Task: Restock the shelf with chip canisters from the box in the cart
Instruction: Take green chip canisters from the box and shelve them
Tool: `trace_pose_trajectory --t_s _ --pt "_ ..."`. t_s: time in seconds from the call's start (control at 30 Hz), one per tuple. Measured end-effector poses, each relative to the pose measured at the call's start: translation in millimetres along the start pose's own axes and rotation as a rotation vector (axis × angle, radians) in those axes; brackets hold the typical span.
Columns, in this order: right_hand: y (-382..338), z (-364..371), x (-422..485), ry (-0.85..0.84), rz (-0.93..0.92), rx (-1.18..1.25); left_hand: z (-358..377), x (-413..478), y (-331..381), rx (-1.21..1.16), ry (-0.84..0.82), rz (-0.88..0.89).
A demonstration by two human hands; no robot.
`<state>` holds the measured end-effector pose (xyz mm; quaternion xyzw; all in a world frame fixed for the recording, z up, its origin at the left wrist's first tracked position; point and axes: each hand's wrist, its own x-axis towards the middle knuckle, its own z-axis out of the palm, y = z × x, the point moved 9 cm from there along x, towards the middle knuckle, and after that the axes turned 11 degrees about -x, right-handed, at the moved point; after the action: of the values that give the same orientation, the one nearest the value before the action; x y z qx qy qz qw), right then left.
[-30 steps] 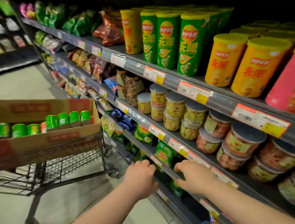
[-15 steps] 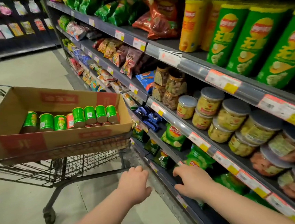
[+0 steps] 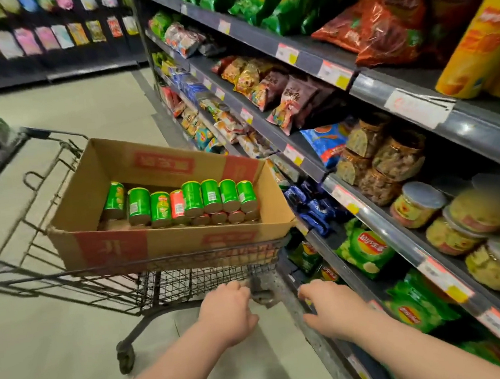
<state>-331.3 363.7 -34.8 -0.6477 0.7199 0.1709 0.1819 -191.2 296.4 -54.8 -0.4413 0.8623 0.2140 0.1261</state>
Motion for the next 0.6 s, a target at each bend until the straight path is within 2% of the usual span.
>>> trace_pose_trajectory --t_s 0.23,0.6 --pt "-27 -25 52 -0.016 -0.128 -0.078 -9 11 -43 -0.08 0.037 -0.112" --pt "-61 -93 170 0.048 -0.387 -0.128 -78 53 -114 -0.101 0.155 -0.365"
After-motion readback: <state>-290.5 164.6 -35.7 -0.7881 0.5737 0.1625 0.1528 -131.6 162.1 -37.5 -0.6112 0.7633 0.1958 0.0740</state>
